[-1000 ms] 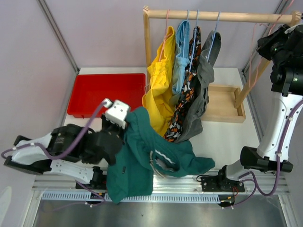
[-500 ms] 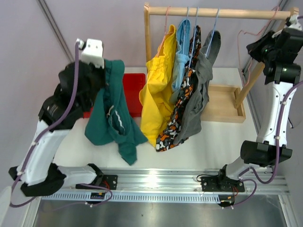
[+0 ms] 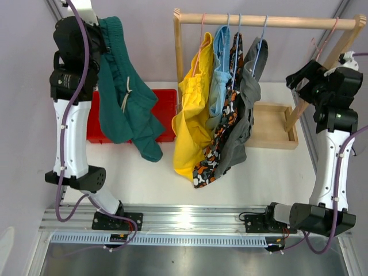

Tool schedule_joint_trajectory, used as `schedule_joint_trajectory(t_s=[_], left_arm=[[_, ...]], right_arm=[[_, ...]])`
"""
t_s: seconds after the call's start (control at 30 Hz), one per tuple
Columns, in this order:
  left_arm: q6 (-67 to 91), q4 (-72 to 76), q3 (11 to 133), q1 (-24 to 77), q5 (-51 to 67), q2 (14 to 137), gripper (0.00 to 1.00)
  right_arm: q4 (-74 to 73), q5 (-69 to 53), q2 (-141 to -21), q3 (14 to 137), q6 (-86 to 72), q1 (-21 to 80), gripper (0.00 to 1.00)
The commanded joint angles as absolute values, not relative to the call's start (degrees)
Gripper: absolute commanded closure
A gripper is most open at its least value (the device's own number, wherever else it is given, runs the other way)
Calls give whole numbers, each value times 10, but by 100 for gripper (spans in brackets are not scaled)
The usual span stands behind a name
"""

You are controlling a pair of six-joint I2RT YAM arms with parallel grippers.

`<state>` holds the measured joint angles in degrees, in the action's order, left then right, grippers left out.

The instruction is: Remove the shorts from the hanger

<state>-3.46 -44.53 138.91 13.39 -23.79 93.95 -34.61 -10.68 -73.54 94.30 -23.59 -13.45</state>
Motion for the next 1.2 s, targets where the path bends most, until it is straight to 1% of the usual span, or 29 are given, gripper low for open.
schedule_joint_trajectory(t_s=[0.0,0.17,0.3,0.33,0.37,0.4,0.43,0.47,0.5,0.57,0.6,0.67,0.7,0.77,0.8,0.83,0.87,0.97,1.03,1.07,1.1,1.13,1.17], left_arm=[[11,-395,1426,83,-193,973,100],[35,-387,1350,63,-202,1024,100],[50,-350,1240,62,-221,1036,98],[52,-342,1224,61,-219,1037,94],[59,-340,1201,60,-218,1046,87],[64,-351,1201,56,-220,1054,73],[70,-363,1203,55,-220,1062,25],[89,-394,1220,51,-227,1076,3],[97,-410,1227,50,-230,1080,1],[113,-435,1234,52,-232,1075,1],[118,-441,1228,54,-230,1047,1],[114,-423,1176,61,-225,998,1],[112,-397,1109,69,-219,940,1],[107,-370,1066,81,-194,884,1],[105,-363,1005,85,-163,858,1],[101,-358,985,93,-156,807,1],[101,-356,965,102,-153,783,1],[91,-336,830,165,-147,688,1],[95,-328,764,187,-133,624,1],[98,-321,721,203,-125,601,1],[99,-316,702,208,-116,580,1],[103,-313,647,214,-114,560,1],[105,-311,631,220,-115,526,1]], right_arm=[[-367,-108,-703,905,-222,-134,1],[-389,-90,-660,882,-212,-134,1],[-417,-51,-622,898,-217,-135,1],[-420,-42,-613,902,-223,-135,1],[-422,-40,-603,909,-228,-135,1],[-423,-43,-585,914,-232,-134,1],[-424,-53,-577,920,-236,-134,1],[-426,-60,-569,937,-243,-134,1],[-423,-82,-556,945,-245,-134,1],[-406,-122,-545,961,-248,-134,1],[-375,-180,-535,970,-249,-132,1],[-344,-226,-536,981,-259,-120,1],[-319,-262,-540,992,-276,-117,0],[-288,-283,-556,999,-307,-113,0],[-276,-297,-562,1000,-316,-110,0],[-264,-301,-568,998,-323,-106,1],[-253,-301,-582,996,-332,-101,1],[-236,-273,-628,1005,-323,-50,3],[-257,-205,-663,1050,-271,32,5],[-292,-175,-704,1072,-250,61,6],[-311,-124,-727,1094,-233,100,6],[-321,-100,-745,1112,-214,111,6],[-329,-83,-771,1128,-210,115,6]])
